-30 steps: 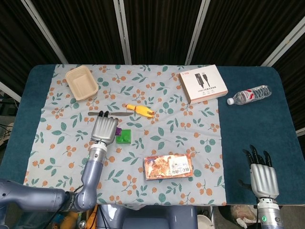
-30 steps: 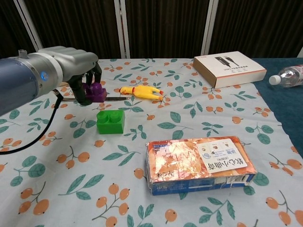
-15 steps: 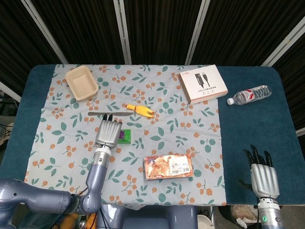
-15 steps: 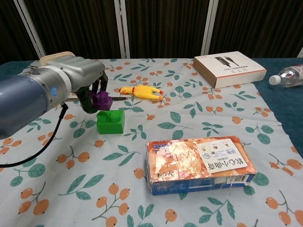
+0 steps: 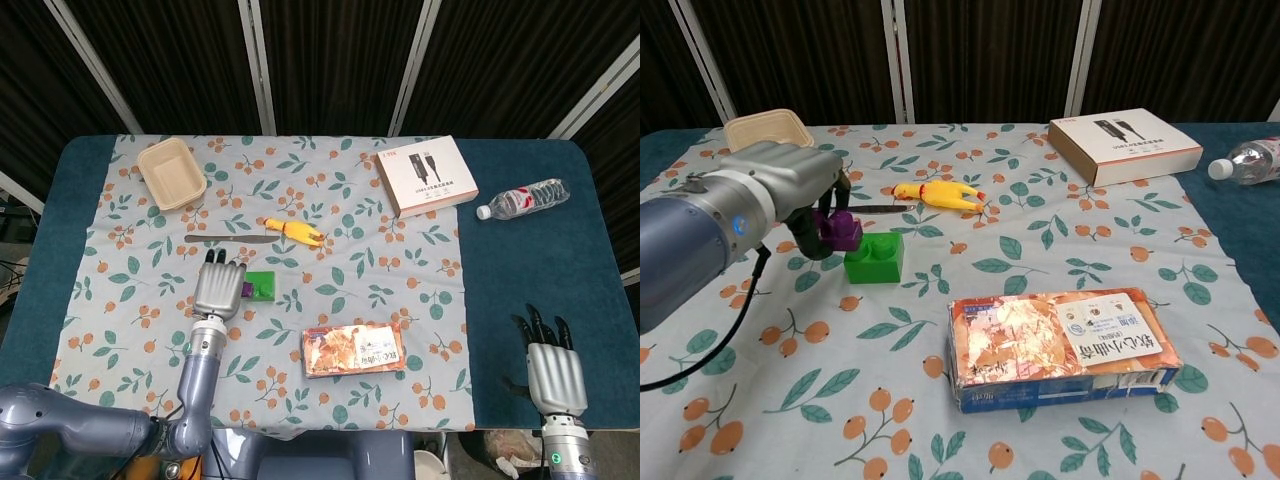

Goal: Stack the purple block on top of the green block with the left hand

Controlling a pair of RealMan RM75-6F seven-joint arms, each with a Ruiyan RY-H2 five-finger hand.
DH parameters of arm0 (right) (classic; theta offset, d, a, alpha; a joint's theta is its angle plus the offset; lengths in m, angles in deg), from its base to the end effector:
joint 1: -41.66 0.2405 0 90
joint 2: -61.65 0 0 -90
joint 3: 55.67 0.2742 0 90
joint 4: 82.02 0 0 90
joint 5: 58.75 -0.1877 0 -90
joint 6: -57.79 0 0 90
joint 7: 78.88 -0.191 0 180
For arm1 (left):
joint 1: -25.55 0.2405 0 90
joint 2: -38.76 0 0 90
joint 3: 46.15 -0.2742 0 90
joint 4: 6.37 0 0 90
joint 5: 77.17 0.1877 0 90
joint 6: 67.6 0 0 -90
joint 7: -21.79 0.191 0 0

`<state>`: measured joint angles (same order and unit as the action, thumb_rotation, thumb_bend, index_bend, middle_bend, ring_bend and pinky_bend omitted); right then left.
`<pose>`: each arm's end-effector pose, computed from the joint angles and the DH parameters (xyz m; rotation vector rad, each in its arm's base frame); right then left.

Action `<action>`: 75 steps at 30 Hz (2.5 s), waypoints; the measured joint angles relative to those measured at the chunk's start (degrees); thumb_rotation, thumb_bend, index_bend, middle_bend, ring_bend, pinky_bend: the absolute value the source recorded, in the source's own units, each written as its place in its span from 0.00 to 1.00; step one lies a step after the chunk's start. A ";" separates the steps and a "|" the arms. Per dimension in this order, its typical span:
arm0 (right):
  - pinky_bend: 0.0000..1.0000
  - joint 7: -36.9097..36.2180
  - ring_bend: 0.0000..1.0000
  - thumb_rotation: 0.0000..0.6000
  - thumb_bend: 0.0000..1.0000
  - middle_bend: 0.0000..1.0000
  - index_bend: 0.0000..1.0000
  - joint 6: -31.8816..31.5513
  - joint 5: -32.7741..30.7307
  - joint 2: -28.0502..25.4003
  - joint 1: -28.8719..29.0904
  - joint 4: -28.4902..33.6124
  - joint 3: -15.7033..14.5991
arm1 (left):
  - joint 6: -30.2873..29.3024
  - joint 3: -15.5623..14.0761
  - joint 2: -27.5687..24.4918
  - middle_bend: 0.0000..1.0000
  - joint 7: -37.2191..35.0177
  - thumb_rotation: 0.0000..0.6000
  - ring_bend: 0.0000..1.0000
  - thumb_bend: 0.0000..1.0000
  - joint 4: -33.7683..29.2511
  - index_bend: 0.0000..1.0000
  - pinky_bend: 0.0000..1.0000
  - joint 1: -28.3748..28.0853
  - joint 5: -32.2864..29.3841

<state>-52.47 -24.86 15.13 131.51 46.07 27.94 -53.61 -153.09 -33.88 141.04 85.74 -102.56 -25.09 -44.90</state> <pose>-0.2929 -0.2128 0.1292 1.3604 -1.0421 0.6950 -0.1168 0.3724 -0.0351 -1.6511 -0.7918 -0.5226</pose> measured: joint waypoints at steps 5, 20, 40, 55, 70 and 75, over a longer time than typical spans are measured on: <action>0.00 0.37 0.22 1.00 0.15 0.08 0.18 -0.03 -0.17 0.20 0.09 0.06 0.08 | -1.45 -1.01 1.20 0.43 -1.04 1.00 0.17 0.35 1.71 0.46 0.17 1.40 2.64; 0.00 -0.19 0.22 1.00 0.15 0.08 0.18 0.17 -0.30 -0.03 0.14 0.00 0.06 | -3.66 1.08 4.66 0.43 0.60 1.00 0.17 0.34 3.35 0.46 0.17 1.93 4.89; 0.00 -0.57 0.22 1.00 0.15 0.08 0.18 0.33 -0.46 -0.21 0.16 -0.01 -0.01 | -2.35 5.14 11.41 0.43 4.05 1.00 0.17 0.34 10.42 0.46 0.17 -0.02 4.68; 0.00 -0.92 0.22 1.00 0.15 0.08 0.18 0.47 -0.68 -0.45 0.18 -0.05 0.03 | -0.81 6.48 14.55 0.42 4.86 1.00 0.17 0.34 13.93 0.46 0.17 -0.85 5.79; 0.00 -1.18 0.22 1.00 0.15 0.08 0.18 0.72 -0.72 -0.57 0.17 -0.09 -0.13 | -0.30 5.88 15.22 0.42 3.96 1.00 0.17 0.34 16.71 0.45 0.17 0.87 7.23; 0.00 -0.91 0.22 1.00 0.15 0.08 0.18 1.03 -1.05 -0.43 0.36 -0.19 -0.06 | 0.20 5.76 15.35 0.42 3.75 1.00 0.16 0.34 17.80 0.45 0.17 1.26 7.73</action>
<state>-53.38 -23.83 14.07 131.08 46.43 27.75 -53.67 -152.89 -28.12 156.39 89.49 -84.76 -23.84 -37.17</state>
